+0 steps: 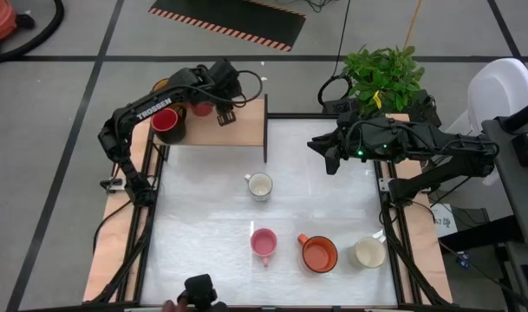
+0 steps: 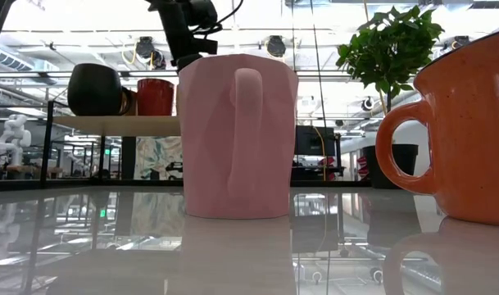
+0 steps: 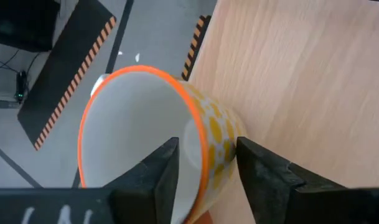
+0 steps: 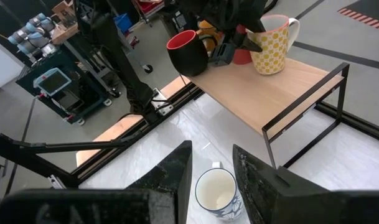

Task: Place coffee mugs
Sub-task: Put the yellow patterned mug on the shelf

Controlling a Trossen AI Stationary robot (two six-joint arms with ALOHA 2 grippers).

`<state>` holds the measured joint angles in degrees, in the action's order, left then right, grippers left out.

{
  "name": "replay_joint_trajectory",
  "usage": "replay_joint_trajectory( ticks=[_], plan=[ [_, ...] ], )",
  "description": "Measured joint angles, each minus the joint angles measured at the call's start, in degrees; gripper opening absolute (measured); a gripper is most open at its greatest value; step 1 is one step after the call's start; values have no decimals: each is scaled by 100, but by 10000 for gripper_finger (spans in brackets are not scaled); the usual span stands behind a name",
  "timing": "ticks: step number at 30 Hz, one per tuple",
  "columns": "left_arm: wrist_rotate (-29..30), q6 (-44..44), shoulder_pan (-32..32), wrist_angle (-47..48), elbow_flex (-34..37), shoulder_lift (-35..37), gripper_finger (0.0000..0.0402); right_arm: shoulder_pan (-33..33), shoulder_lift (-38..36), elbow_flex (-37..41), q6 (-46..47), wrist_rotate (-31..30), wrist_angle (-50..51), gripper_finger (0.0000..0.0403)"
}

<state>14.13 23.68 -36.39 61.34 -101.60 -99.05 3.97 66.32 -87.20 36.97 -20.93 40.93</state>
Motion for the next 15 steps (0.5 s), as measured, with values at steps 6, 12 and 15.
replay_joint_trajectory(
  ticks=[6, 12, 15],
  plan=[
    [1, -2, 96, 0, 0, 1, 175, 0, 0, 0, 7, 2, 0, 100],
    [7, -169, 121, -70, 0, 1, 184, 0, 0, 0, 56, 2, 0, 100],
    [11, -405, 123, -86, 0, 22, 216, 1, 0, 0, 93, 2, 0, 100]
  ],
)
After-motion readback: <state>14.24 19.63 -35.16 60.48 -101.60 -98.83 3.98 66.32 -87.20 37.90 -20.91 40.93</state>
